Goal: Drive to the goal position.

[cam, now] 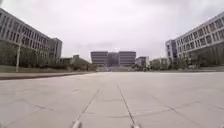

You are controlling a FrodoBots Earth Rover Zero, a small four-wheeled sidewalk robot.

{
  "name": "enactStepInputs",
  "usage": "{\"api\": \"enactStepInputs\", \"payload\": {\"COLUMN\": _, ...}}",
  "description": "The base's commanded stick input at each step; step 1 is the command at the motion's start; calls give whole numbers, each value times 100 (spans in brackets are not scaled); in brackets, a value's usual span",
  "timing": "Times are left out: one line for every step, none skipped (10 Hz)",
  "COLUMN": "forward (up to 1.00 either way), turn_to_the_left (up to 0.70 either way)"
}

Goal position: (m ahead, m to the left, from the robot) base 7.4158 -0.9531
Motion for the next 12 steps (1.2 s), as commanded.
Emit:
{"api": "enactStepInputs", "payload": {"forward": 70, "turn_to_the_left": -33}}
{"api": "enactStepInputs", "payload": {"forward": 70, "turn_to_the_left": -33}}
{"api": "enactStepInputs", "payload": {"forward": 70, "turn_to_the_left": -33}}
{"api": "enactStepInputs", "payload": {"forward": 70, "turn_to_the_left": -33}}
{"api": "enactStepInputs", "payload": {"forward": 70, "turn_to_the_left": -33}}
{"api": "enactStepInputs", "payload": {"forward": 70, "turn_to_the_left": -29}}
{"api": "enactStepInputs", "payload": {"forward": 70, "turn_to_the_left": -17}}
{"api": "enactStepInputs", "payload": {"forward": 70, "turn_to_the_left": -3}}
{"api": "enactStepInputs", "payload": {"forward": 70, "turn_to_the_left": 0}}
{"api": "enactStepInputs", "payload": {"forward": 70, "turn_to_the_left": 0}}
{"api": "enactStepInputs", "payload": {"forward": 70, "turn_to_the_left": 0}}
{"api": "enactStepInputs", "payload": {"forward": 70, "turn_to_the_left": 0}}
